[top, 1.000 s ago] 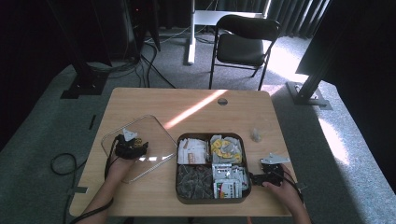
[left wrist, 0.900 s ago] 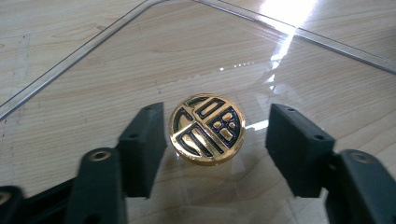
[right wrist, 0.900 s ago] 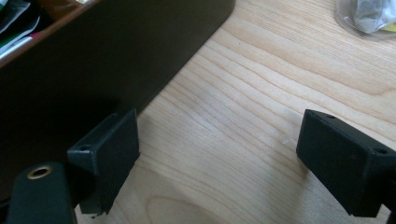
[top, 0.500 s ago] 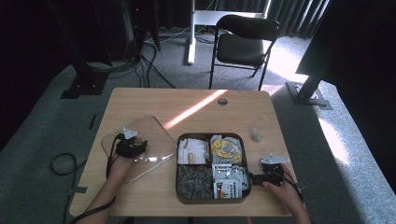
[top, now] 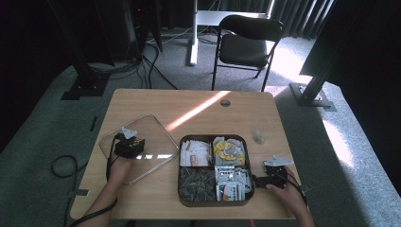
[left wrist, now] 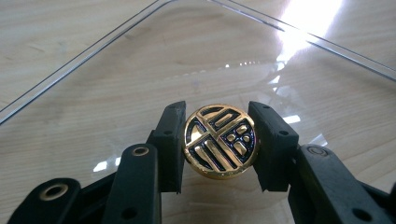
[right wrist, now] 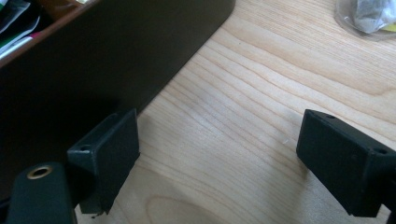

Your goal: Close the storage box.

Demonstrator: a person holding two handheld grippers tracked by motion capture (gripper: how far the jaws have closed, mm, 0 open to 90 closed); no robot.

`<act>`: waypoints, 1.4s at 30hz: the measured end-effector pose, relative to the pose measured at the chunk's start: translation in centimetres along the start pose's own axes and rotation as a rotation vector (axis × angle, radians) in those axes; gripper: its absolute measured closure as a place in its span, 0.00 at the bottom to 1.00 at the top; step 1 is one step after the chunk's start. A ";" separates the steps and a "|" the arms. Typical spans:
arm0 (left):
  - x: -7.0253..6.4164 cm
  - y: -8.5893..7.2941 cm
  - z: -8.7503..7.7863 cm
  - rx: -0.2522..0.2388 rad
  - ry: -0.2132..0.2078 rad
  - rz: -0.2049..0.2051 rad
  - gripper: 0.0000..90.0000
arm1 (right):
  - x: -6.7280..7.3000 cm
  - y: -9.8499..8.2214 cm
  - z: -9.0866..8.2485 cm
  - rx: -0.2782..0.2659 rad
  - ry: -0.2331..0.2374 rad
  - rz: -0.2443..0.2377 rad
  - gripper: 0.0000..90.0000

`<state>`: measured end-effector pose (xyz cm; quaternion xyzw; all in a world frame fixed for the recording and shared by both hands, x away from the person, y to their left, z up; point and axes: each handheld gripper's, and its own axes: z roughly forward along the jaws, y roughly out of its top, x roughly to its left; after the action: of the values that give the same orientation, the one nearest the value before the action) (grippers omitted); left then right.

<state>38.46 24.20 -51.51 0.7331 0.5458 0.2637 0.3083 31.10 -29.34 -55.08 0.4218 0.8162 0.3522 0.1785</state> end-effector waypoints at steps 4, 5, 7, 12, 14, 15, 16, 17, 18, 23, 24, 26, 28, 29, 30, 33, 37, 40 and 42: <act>0.3 0.7 -1.0 -0.014 -0.017 0.009 0.66 | 0.0 0.0 0.0 0.000 0.000 0.000 0.14; 0.3 0.8 -1.2 -0.019 -0.017 0.017 0.66 | 0.0 0.0 0.0 0.000 0.000 0.000 0.14; 0.3 1.1 -1.7 -0.023 -0.020 0.013 0.66 | 0.0 0.0 0.0 0.000 0.000 0.000 0.14; 0.5 2.0 -2.7 -0.037 -0.025 0.009 0.66 | 0.0 0.0 0.0 0.000 0.000 0.000 0.14; 0.6 2.3 -3.0 -0.041 -0.037 -0.002 0.66 | 0.0 0.0 0.0 0.000 0.000 0.000 0.14; 0.7 2.4 -3.1 -0.048 -0.040 -0.015 0.66 | 0.0 0.0 0.0 0.000 0.000 0.000 0.14; 0.7 2.6 -3.3 -0.050 -0.044 -0.017 0.66 | 0.0 0.0 0.0 0.000 0.000 0.000 0.14; 0.7 2.7 -3.5 -0.051 -0.048 -0.013 0.66 | 0.0 0.0 0.0 0.000 0.000 0.000 0.14; 0.6 2.8 -3.6 -0.055 -0.049 -0.007 0.66 | 0.0 0.0 0.0 0.000 0.000 0.000 0.14; -0.3 3.3 -4.2 -0.066 -0.076 0.024 0.66 | 0.0 0.0 0.0 0.000 0.000 0.000 0.14; -0.5 3.4 -4.3 -0.066 -0.080 0.034 0.66 | 0.0 0.0 0.0 0.000 0.000 0.000 0.14; -1.0 3.5 -4.5 -0.070 -0.090 0.045 0.66 | 0.0 0.0 0.0 0.000 0.000 0.000 0.14; -1.4 3.7 -4.7 -0.072 -0.102 0.054 0.66 | 0.0 0.0 0.0 0.000 0.000 0.000 0.14; -1.6 3.8 -4.8 -0.071 -0.110 0.060 0.66 | 0.0 0.0 0.0 0.000 0.000 0.000 0.14; -1.9 3.9 -4.9 -0.078 -0.115 0.064 0.66 | 0.0 0.0 0.0 0.000 0.000 0.000 0.14; -2.5 4.0 -5.0 -0.079 -0.123 0.081 0.66 | 0.0 0.0 0.0 0.000 0.000 0.000 0.14; -3.1 4.2 -5.1 -0.078 -0.159 0.084 0.66 | 0.0 0.0 0.0 0.000 0.000 0.000 0.14; -3.7 4.3 -5.1 -0.080 -0.166 0.099 0.66 | 0.0 0.0 0.0 0.000 0.000 0.000 0.14; -4.0 4.4 -5.2 -0.082 -0.187 0.103 0.66 | 0.0 0.0 0.0 0.000 0.000 0.000 0.14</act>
<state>36.46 20.23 -44.94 0.7683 0.4653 0.2318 0.3735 31.10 -29.34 -55.08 0.4216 0.8163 0.3521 0.1786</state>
